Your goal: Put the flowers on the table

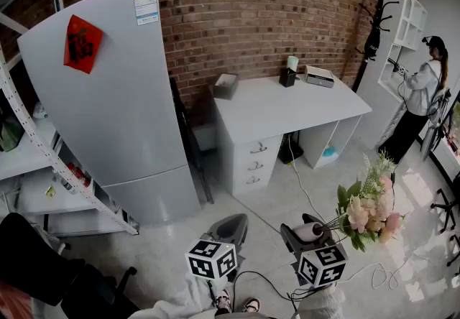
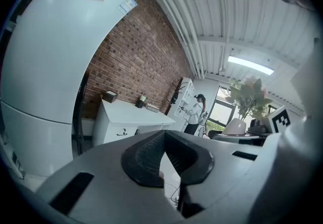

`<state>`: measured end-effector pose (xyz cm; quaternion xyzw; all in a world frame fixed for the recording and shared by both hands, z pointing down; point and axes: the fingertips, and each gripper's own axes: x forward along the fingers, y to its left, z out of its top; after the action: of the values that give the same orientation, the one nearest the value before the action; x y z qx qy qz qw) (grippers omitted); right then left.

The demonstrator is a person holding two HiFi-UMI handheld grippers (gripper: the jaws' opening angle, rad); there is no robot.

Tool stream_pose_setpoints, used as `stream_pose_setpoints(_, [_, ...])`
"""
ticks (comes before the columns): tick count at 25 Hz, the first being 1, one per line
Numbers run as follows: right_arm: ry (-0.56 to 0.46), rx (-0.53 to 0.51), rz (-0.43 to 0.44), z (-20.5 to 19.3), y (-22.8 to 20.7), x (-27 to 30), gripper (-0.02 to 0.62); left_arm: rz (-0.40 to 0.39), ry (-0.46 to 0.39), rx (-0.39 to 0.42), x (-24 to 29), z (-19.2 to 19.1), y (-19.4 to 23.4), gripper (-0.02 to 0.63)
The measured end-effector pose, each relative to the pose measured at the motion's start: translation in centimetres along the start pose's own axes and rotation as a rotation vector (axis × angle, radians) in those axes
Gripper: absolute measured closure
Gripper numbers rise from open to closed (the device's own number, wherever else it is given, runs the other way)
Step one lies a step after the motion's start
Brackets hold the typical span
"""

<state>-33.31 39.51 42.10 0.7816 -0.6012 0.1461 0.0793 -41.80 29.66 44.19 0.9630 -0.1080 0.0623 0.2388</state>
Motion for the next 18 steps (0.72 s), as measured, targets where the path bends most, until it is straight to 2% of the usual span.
stream_pose_setpoints(7, [0.009,-0.002,-0.004,-0.3,-0.2,0.0,0.345,-0.004,0.005,-0.007,0.3,-0.3,0.0,0.6])
stream_pose_setpoints(12, [0.016,0.038,0.034,-0.3,0.5,0.5,0.345,-0.017,0.012,-0.011,0.5,-0.3,0.4,0.6])
stream_pose_setpoints(18, [0.033,0.015,-0.007,-0.2,0.7,2.2,0.345,-0.043,0.021,0.005,0.7,0.4,2.0,0.6])
